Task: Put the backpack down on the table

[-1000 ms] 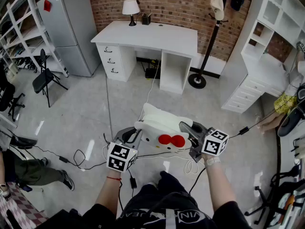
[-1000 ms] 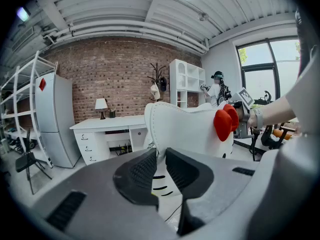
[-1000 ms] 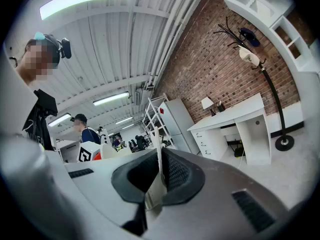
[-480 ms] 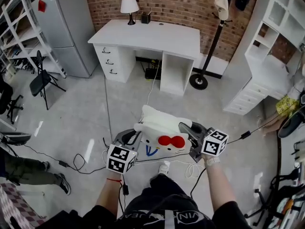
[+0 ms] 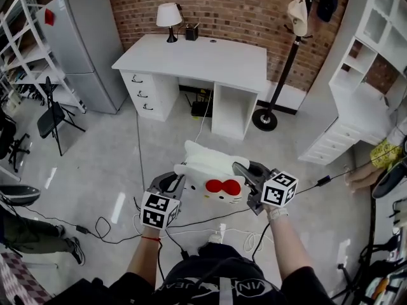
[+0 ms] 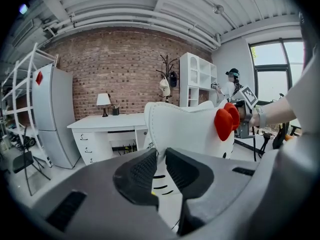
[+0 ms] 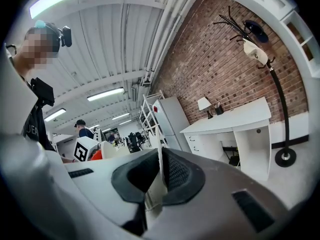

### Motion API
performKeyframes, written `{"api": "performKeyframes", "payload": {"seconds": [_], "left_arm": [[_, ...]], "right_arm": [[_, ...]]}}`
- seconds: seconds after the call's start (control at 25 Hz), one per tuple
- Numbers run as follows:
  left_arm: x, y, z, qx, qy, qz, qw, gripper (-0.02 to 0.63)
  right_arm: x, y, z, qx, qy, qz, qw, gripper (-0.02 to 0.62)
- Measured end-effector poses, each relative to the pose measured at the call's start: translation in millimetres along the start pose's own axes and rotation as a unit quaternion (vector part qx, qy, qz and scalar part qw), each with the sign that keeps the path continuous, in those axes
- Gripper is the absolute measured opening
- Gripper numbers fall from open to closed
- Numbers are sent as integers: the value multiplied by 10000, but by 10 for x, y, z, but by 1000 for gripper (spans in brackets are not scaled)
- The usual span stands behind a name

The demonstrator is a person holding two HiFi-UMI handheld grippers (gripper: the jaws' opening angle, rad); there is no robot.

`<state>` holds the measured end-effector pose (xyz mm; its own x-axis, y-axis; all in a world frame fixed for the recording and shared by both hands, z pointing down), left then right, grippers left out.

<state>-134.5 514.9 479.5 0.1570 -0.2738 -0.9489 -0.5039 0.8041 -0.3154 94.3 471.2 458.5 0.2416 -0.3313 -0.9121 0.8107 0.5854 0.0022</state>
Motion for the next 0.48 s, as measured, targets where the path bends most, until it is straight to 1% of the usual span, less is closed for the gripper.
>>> {"api": "performKeyframes", "payload": {"seconds": [0.28, 0.48], "left_arm": [[203, -436, -116, 214, 21, 68, 9997, 55], [283, -637, -176, 267, -42, 45, 9996, 55]], "right_arm": [[250, -197, 434, 31, 170, 67, 9998, 12], [311, -290, 665, 38, 104, 74, 9999, 12]]}}
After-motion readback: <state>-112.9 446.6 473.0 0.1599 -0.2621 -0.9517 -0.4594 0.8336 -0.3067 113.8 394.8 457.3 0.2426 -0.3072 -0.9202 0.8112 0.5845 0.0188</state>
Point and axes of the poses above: the fingertips, and each gripper's own axes: y backward along the fingers, z to its right, x out of its top, the point moved 5 cm from there along y, backward along the fingers, and after that the axes turned 7 degrees about z, right-handed, at the moved point
